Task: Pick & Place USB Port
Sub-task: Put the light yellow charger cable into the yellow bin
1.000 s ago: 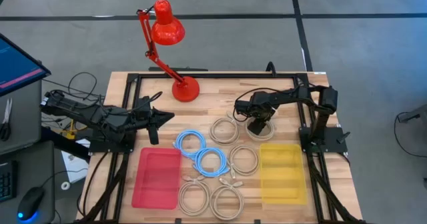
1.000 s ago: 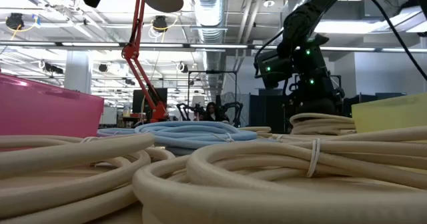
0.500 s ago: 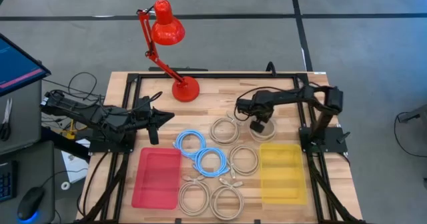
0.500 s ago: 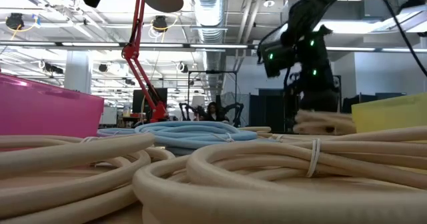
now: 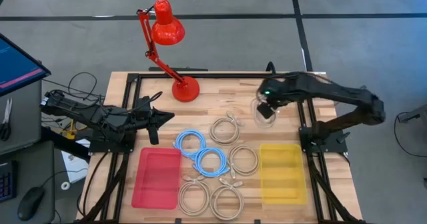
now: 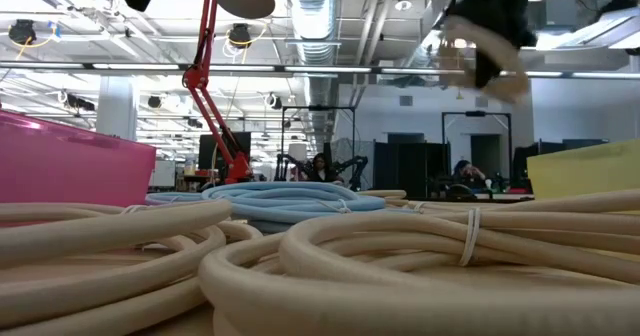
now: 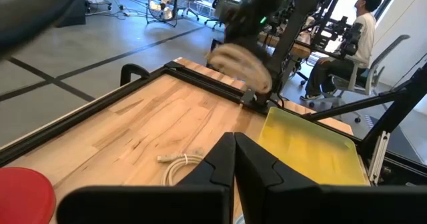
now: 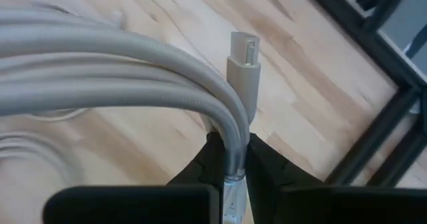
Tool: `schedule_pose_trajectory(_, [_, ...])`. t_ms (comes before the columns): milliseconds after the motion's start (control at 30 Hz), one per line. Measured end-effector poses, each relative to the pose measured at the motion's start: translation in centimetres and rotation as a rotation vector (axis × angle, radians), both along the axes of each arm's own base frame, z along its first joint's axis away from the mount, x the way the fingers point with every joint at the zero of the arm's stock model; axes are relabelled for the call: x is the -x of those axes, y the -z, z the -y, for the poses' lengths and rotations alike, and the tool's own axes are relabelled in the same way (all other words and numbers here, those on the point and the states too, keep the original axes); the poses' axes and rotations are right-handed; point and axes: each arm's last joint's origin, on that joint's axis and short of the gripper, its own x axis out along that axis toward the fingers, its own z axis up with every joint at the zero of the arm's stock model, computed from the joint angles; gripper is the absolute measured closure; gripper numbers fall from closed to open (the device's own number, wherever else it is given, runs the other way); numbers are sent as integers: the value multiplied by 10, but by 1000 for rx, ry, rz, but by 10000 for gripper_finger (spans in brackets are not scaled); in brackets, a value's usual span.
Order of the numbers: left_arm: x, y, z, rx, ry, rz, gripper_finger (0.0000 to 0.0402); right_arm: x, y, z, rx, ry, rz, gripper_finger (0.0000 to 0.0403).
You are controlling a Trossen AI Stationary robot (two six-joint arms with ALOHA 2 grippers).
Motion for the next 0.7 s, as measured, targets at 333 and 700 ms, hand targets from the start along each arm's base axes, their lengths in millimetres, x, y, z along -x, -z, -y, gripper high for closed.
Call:
schedule_pose_trajectory(333, [0,0,0,0,0,0,395,40,-39,-57,-71,51,61,379])
schedule_pose_trajectory(700, [0,0,0,0,0,1,395,26,-20,-122,-158,79,19,379])
